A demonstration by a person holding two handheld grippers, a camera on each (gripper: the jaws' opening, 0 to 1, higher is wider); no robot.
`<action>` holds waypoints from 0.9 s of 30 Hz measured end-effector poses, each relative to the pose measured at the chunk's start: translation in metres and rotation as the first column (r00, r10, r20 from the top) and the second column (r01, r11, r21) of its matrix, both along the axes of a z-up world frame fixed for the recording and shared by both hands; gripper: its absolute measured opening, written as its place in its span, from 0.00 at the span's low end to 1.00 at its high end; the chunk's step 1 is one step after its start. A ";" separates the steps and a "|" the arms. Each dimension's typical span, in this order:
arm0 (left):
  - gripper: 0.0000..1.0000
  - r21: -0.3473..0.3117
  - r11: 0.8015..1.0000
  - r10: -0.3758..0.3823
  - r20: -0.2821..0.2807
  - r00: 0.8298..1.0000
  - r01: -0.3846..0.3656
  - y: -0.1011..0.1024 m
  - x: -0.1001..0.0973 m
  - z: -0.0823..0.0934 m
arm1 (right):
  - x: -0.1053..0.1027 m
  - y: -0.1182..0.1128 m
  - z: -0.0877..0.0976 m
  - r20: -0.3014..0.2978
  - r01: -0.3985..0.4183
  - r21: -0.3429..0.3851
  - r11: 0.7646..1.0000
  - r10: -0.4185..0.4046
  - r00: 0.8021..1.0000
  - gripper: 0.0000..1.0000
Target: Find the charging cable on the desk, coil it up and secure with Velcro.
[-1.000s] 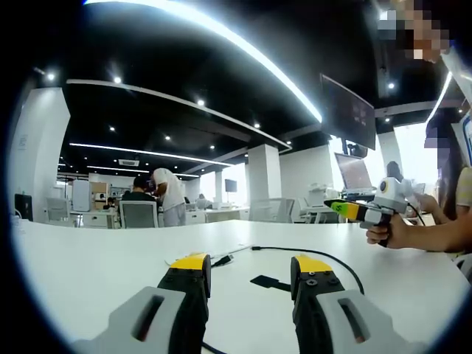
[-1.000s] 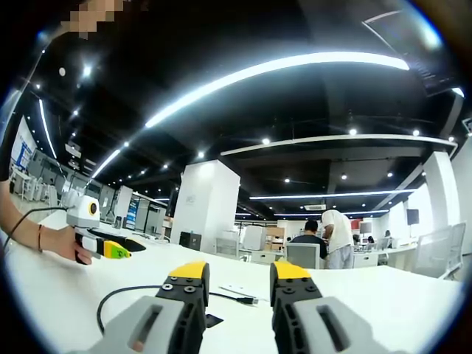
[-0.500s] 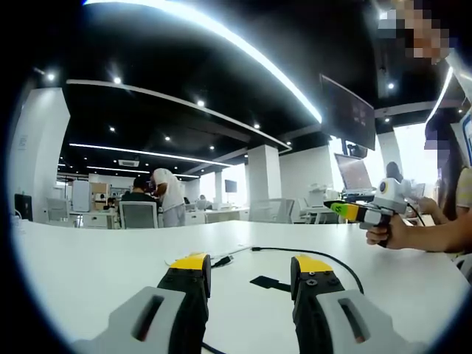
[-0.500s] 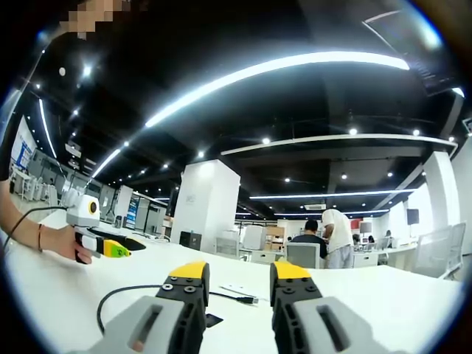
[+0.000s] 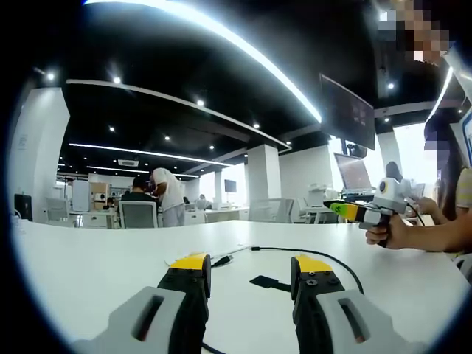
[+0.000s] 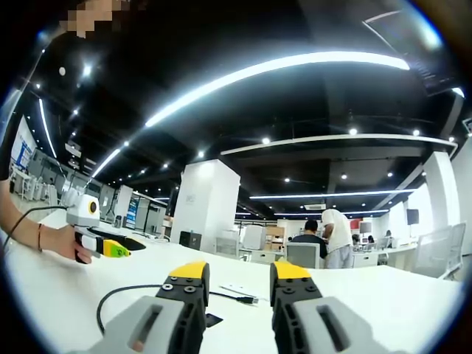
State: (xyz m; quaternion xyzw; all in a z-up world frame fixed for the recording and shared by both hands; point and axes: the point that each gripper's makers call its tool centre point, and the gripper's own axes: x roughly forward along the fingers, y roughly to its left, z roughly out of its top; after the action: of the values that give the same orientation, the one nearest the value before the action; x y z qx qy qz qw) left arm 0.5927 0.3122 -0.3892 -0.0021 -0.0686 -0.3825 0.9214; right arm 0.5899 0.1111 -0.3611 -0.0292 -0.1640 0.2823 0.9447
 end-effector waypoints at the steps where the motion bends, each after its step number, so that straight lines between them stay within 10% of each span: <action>1: 0.44 0.001 1.000 0.000 0.000 1.000 0.000 0.000 0.000 0.000 | 0.000 0.000 0.000 0.000 0.000 0.000 1.000 0.000 1.000 0.34; 27: 0.44 0.001 1.000 -0.001 0.000 1.000 0.001 0.001 0.000 0.001 | -0.001 0.002 -0.001 -0.006 -0.006 0.000 1.000 0.006 1.000 0.34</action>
State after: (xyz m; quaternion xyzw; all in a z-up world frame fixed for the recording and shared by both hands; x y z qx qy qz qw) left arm 0.5925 0.3135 -0.3885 -0.0016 -0.0684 -0.3830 0.9212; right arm 0.5892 0.1133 -0.3616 -0.0278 -0.1611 0.2852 0.9444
